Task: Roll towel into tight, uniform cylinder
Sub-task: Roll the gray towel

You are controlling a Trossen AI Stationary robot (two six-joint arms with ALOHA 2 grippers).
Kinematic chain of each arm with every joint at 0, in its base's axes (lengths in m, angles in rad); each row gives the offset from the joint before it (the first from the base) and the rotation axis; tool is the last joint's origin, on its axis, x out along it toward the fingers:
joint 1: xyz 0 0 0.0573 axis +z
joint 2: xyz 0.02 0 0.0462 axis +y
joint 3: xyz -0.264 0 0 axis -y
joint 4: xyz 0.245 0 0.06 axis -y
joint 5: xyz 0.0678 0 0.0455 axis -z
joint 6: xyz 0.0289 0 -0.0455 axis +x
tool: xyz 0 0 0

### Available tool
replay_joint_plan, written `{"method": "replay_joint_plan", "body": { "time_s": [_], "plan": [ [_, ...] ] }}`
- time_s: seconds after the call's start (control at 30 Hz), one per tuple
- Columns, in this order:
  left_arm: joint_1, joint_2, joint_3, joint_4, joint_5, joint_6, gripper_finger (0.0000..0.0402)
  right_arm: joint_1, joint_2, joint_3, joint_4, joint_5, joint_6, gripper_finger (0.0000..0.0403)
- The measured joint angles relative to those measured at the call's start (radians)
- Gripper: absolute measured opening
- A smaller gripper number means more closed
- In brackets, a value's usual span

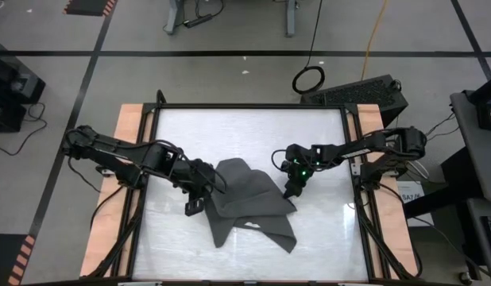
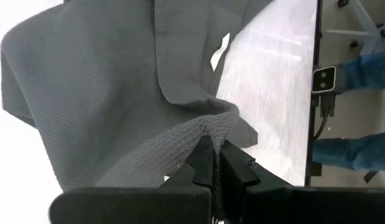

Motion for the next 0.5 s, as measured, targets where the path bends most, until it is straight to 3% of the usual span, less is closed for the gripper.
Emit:
{"method": "replay_joint_plan", "body": {
  "time_s": [0.13,0.27,0.5],
  "plan": [
    [0.0,0.0,0.0,0.0,-0.026,0.0,0.0006,0.002,0.0,0.0,-0.002,0.05,0.032,0.0089],
    [0.0,0.0,0.0,0.0,-0.028,0.0,0.0006,0.002,0.0,0.0,0.028,0.027,0.053,0.0012],
    [0.0,0.0,0.0,-0.003,-0.03,0.0,0.0006,0.042,-0.086,0.007,0.116,-0.079,0.136,0.0002]
  ]
}}
